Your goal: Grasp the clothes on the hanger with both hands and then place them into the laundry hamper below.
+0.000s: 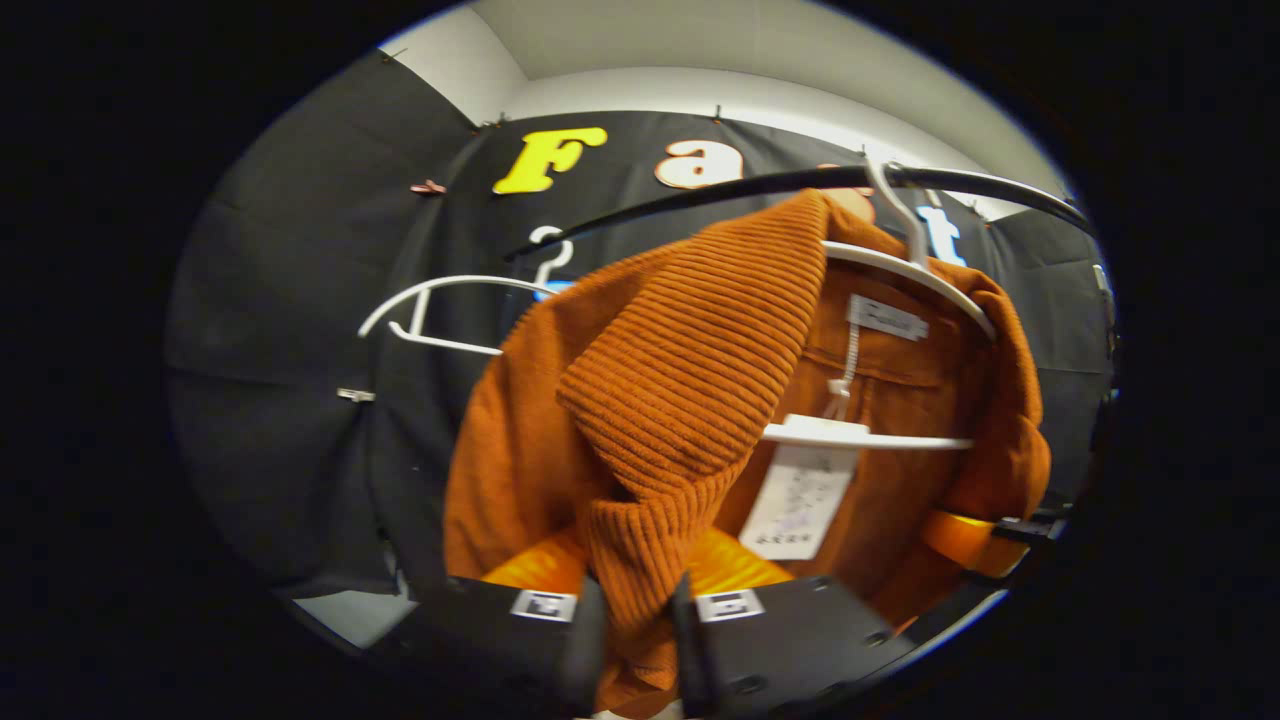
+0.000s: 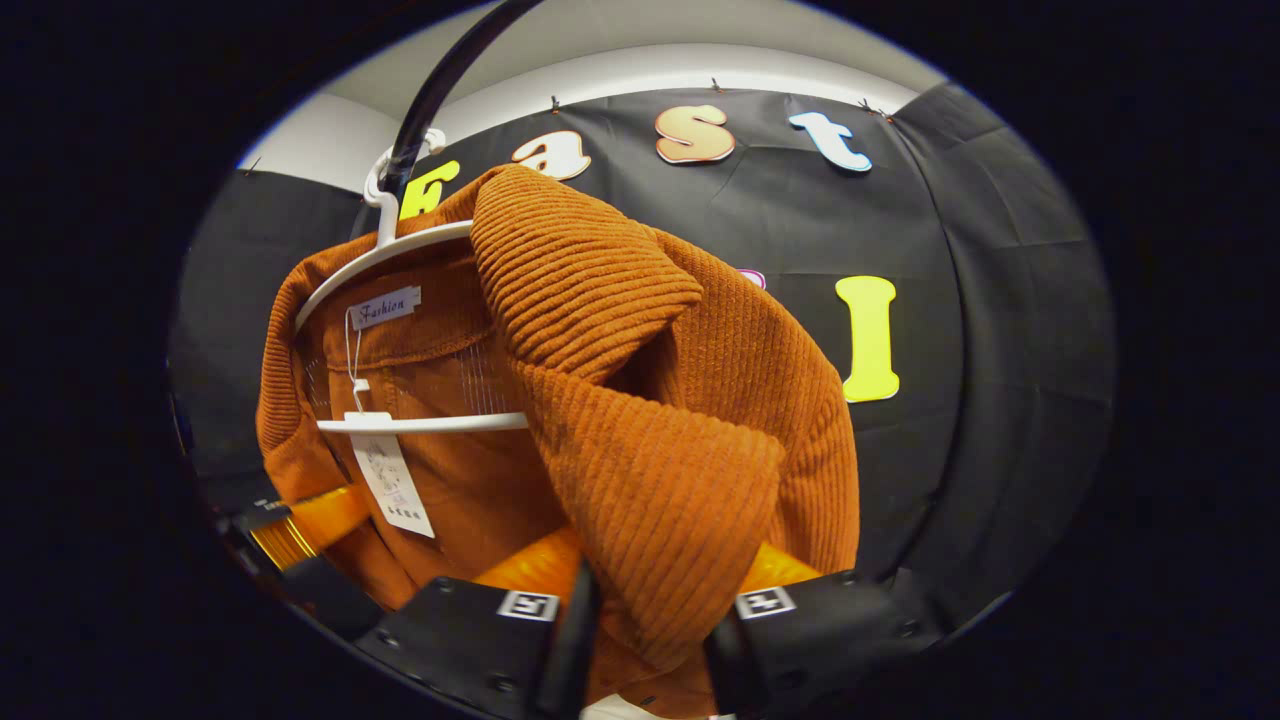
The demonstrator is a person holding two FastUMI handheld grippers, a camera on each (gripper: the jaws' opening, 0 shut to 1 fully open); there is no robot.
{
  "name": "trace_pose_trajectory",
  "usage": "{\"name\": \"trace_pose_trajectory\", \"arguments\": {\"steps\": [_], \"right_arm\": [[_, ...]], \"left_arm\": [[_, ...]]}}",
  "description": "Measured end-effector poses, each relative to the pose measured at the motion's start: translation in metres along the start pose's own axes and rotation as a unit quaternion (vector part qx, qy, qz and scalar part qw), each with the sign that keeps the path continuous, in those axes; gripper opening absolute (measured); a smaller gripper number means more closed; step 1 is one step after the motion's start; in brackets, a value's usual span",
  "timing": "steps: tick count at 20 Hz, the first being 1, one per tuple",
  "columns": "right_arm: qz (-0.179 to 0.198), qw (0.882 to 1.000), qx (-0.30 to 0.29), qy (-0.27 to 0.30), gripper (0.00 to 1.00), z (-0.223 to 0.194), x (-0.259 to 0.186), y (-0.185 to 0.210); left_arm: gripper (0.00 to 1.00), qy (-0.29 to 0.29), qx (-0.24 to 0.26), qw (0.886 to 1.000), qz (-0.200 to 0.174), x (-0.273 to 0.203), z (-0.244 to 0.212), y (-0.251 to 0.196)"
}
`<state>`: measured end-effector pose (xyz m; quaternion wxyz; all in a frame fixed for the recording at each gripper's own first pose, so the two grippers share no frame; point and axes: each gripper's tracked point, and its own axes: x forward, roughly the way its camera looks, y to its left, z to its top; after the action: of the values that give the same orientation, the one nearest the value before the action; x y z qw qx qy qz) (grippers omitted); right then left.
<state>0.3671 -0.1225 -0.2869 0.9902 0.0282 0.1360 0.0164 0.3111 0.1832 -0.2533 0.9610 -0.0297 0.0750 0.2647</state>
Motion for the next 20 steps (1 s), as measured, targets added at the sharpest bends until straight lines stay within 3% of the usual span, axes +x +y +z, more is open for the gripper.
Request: {"name": "trace_pose_trajectory", "arguments": {"steps": [1, 2, 5, 8, 13, 20], "right_arm": [[0.008, 1.0, -0.004, -0.007, 0.57, 0.005, -0.002, -0.003], [0.014, 1.0, -0.001, -0.003, 0.47, 0.004, 0.002, -0.007], [0.009, 0.999, 0.03, -0.014, 0.17, 0.016, 0.0, -0.033], [-0.001, 0.996, 0.078, -0.032, 0.17, 0.039, -0.003, -0.059], [-0.009, 0.986, 0.151, -0.071, 0.17, 0.076, 0.001, -0.09], [0.008, 0.989, 0.128, -0.077, 0.17, 0.097, -0.004, -0.101]], "left_arm": [[0.23, 0.006, -0.006, 1.0, -0.006, 0.004, 0.0, 0.0], [0.1, 0.014, -0.009, 1.0, -0.012, 0.004, -0.003, -0.004], [0.06, 0.017, 0.001, 1.0, 0.006, -0.001, 0.006, 0.014], [0.06, 0.004, 0.009, 0.999, 0.038, -0.018, 0.025, 0.038], [0.06, -0.03, 0.013, 0.998, 0.054, -0.032, 0.073, 0.064], [0.05, -0.079, 0.055, 0.994, 0.057, -0.025, 0.126, 0.065]]}}
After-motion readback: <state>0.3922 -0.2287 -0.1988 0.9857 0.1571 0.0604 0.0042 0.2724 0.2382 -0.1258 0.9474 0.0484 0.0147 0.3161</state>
